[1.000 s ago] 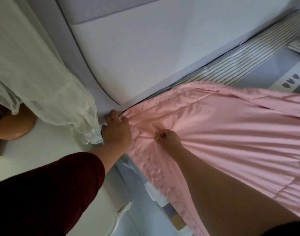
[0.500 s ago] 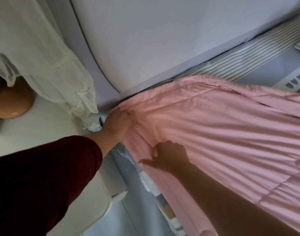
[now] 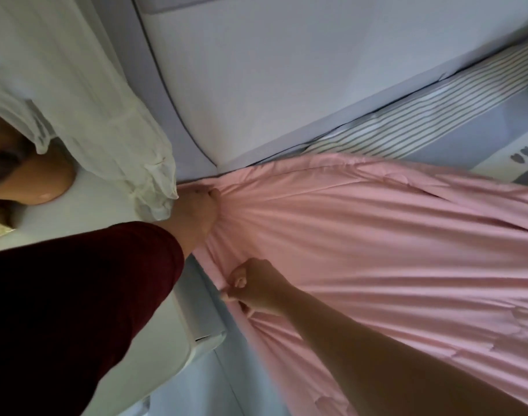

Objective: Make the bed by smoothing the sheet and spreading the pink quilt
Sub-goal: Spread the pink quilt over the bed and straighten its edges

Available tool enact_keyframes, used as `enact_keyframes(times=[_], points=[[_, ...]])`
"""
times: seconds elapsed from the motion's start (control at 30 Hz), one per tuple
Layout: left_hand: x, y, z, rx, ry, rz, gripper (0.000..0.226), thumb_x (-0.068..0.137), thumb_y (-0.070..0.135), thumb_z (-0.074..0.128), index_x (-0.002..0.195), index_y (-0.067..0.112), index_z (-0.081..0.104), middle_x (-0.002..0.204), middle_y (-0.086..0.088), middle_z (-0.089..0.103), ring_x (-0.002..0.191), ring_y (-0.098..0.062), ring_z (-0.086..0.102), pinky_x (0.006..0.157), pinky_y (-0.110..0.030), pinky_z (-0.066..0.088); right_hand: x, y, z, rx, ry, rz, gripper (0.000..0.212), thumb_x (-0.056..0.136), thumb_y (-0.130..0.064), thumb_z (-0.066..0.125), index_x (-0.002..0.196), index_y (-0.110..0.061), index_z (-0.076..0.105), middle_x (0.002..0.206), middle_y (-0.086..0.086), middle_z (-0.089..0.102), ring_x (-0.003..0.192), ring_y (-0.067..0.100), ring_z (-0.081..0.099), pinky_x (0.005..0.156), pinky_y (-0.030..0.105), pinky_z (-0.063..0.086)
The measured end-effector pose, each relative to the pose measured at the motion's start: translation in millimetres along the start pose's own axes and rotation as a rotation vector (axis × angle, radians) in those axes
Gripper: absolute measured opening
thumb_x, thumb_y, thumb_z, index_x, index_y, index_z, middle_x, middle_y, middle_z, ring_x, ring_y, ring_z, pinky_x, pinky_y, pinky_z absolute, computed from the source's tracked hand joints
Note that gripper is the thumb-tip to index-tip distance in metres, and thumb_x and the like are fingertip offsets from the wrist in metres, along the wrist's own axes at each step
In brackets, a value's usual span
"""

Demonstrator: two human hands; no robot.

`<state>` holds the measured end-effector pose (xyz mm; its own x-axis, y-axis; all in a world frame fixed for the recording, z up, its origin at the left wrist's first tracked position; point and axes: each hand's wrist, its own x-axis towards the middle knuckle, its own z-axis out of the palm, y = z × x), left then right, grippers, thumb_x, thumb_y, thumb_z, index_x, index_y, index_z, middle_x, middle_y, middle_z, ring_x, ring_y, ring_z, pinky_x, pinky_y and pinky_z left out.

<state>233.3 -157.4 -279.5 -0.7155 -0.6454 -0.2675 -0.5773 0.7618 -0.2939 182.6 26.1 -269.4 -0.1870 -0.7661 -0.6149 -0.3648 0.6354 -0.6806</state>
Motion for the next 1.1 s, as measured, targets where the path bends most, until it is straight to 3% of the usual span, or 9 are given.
enact_keyframes(times=[0.03,0.1,0.17,0.23,0.3,0.43,0.5,0.67,1.1], points=[[-3,2,1,0.016,-0.025,-0.029,0.035,0.099,0.012,0.031,0.13,0.0,0.044,0.123,-0.019,0.059,0.11,-0.035,0.06,0.088,-0.041,0.049,-4,2,4,0.144,-0.064,0.015,0.009,0.087,-0.015,0.069,0.094,-0.009,0.067,0.085,0.012,0.07,0.051,0.004,0.065,0.067,0.03,0.06],[-8,1,12,-0.03,0.002,-0.086,0.033,0.094,0.007,0.038,0.124,-0.003,0.05,0.117,-0.019,0.062,0.104,-0.037,0.063,0.086,-0.043,0.05,-3,2,11,0.285,-0.17,0.002,0.042,0.091,-0.018,0.066,0.129,-0.004,0.056,0.129,0.012,0.06,0.088,0.012,0.069,0.08,0.038,0.059],[-10,6,22,-0.01,0.025,-0.08,0.027,0.079,-0.001,0.048,0.098,-0.01,0.065,0.092,-0.025,0.067,0.081,-0.042,0.067,0.074,-0.054,0.054,4,-5,9,0.267,-0.23,-0.057,0.055,0.093,-0.025,0.062,0.142,-0.007,0.043,0.145,0.007,0.046,0.117,0.026,0.059,0.086,0.038,0.056],[-14,14,20,-0.117,0.121,-0.08,0.022,0.07,-0.007,0.051,0.084,-0.014,0.066,0.077,-0.03,0.063,0.064,-0.043,0.065,0.058,-0.051,0.055,10,-10,-8,0.364,-0.21,-0.066,0.033,0.099,-0.017,0.053,0.128,-0.001,0.055,0.132,0.017,0.058,0.11,0.036,0.063,0.071,0.031,0.058],[-23,36,-2,-0.194,0.161,-0.075,0.031,0.071,-0.009,0.057,0.101,-0.013,0.061,0.091,-0.032,0.06,0.078,-0.044,0.062,0.063,-0.046,0.054,10,6,-36,0.334,-0.051,-0.074,0.02,0.099,-0.012,0.048,0.106,-0.005,0.065,0.111,0.022,0.069,0.091,0.035,0.07,0.058,0.025,0.057],[-29,92,-21,-0.4,-0.054,-0.072,0.061,0.097,0.015,0.04,0.149,0.001,0.012,0.153,-0.023,0.016,0.142,-0.037,0.019,0.113,-0.042,0.026,-8,83,-117,-0.341,0.474,0.059,0.027,0.091,-0.028,0.056,0.117,-0.021,0.064,0.124,0.005,0.061,0.119,0.024,0.054,0.1,0.033,0.045],[-26,113,-16,-0.504,-0.243,-0.098,0.076,0.099,0.037,0.041,0.15,0.002,-0.002,0.158,-0.02,-0.007,0.147,-0.032,-0.005,0.12,-0.04,0.011,-20,117,-148,-0.444,0.575,0.197,0.051,0.089,-0.035,0.062,0.136,-0.023,0.046,0.138,0.004,0.047,0.132,0.025,0.039,0.107,0.037,0.036],[-21,127,-8,-0.548,-0.3,-0.2,0.1,0.089,0.059,0.048,0.15,0.006,-0.01,0.155,-0.018,-0.022,0.145,-0.031,-0.017,0.12,-0.043,0.003,-32,155,-151,-0.59,0.386,0.165,0.09,0.083,-0.047,0.067,0.152,-0.022,0.016,0.159,0.002,0.01,0.144,0.025,0.019,0.113,0.04,0.029],[-4,135,-31,-0.505,-0.504,-0.255,0.118,0.083,0.054,0.062,0.146,0.005,-0.024,0.149,-0.018,-0.036,0.141,-0.035,-0.026,0.118,-0.051,0.004,-36,162,-174,-0.554,0.319,0.084,0.101,0.075,-0.052,0.073,0.151,-0.04,0.009,0.159,-0.009,0.007,0.144,0.016,0.018,0.112,0.037,0.034]])
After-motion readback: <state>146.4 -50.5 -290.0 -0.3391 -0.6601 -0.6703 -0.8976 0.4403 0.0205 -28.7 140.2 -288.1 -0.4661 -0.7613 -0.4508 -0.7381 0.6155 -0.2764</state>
